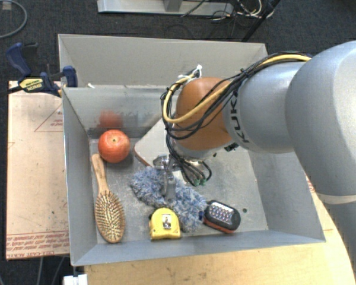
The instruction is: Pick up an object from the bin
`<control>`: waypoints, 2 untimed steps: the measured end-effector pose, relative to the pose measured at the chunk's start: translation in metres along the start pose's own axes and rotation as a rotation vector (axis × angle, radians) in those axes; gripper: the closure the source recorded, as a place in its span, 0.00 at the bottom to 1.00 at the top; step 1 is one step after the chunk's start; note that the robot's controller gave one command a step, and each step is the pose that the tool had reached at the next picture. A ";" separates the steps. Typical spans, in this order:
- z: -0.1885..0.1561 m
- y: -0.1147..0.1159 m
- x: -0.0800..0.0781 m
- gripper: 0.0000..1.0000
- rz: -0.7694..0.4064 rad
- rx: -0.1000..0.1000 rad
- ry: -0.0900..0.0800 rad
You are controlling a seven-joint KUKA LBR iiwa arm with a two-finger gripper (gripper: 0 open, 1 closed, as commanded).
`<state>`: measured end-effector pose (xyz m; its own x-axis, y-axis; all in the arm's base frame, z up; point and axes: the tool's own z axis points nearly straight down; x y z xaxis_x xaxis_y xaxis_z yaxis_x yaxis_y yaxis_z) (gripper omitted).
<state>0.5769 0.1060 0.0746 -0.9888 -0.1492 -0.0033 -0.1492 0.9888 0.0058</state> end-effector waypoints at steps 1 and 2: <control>0.000 0.000 0.000 1.00 0.000 0.000 0.000; -0.004 0.000 0.000 1.00 0.001 -0.001 -0.001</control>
Offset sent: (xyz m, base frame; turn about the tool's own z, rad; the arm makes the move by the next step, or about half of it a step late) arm 0.0001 0.0000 0.0288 0.0000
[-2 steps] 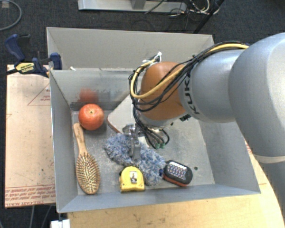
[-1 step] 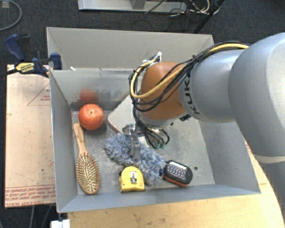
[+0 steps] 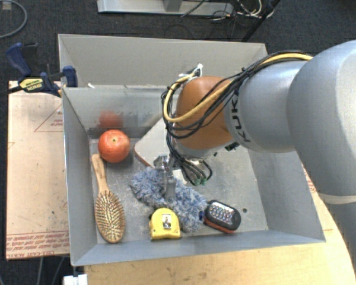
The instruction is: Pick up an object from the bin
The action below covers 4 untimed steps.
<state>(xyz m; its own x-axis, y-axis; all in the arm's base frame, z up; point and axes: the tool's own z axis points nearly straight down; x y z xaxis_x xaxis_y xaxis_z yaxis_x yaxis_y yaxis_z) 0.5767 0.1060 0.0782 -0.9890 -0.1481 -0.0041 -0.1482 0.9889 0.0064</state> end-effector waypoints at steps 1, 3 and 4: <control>-0.011 0.000 0.000 1.00 0.000 -0.001 -0.002; -0.033 0.001 0.001 1.00 0.000 0.000 0.004; -0.054 0.001 0.002 1.00 0.000 0.000 0.005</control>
Offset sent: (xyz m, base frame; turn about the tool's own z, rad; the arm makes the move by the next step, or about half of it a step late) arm 0.0000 0.0000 0.0054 0.0000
